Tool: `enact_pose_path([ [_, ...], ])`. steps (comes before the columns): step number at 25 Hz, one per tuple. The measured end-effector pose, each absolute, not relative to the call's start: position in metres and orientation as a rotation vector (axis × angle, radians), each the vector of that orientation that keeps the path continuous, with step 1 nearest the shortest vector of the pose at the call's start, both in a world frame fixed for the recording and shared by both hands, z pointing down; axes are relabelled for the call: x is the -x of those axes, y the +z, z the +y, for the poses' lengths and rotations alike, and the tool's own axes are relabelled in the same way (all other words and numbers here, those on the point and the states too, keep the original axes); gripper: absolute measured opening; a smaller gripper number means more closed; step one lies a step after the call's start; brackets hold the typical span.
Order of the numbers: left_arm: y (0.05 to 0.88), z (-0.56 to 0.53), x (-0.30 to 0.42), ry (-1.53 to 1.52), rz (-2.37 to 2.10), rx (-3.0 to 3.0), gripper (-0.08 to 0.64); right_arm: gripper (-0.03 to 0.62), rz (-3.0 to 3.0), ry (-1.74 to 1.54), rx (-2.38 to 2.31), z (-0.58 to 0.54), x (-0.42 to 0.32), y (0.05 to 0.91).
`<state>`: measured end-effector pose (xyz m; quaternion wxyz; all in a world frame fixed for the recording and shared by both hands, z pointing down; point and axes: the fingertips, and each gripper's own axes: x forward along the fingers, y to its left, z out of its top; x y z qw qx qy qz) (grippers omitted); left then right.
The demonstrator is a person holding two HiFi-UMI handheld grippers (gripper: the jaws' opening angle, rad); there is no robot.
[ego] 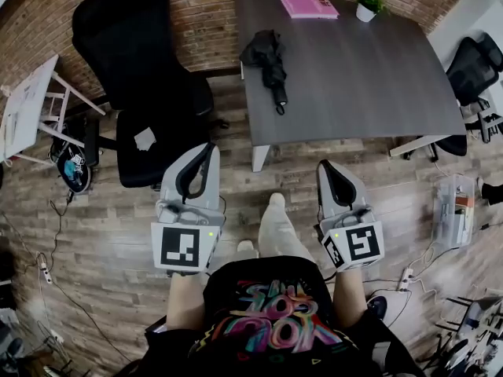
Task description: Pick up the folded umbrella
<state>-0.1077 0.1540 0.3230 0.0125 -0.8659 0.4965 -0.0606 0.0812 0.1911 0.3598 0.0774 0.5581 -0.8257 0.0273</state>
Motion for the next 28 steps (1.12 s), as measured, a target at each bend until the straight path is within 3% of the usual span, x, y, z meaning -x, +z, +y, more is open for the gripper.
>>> enact_pose_path([
  [16, 0.294, 0.016, 0.033, -0.155, 1.640, 2.601, 0.002, 0.000, -2.595, 0.035, -1.537, 0.037, -0.147, 0.337],
  [28, 0.303, -0.021, 0.047, -0.205, 1.724, 2.565, 0.002, 0.000, -2.639, 0.117, -1.448, -0.015, -0.133, 0.354],
])
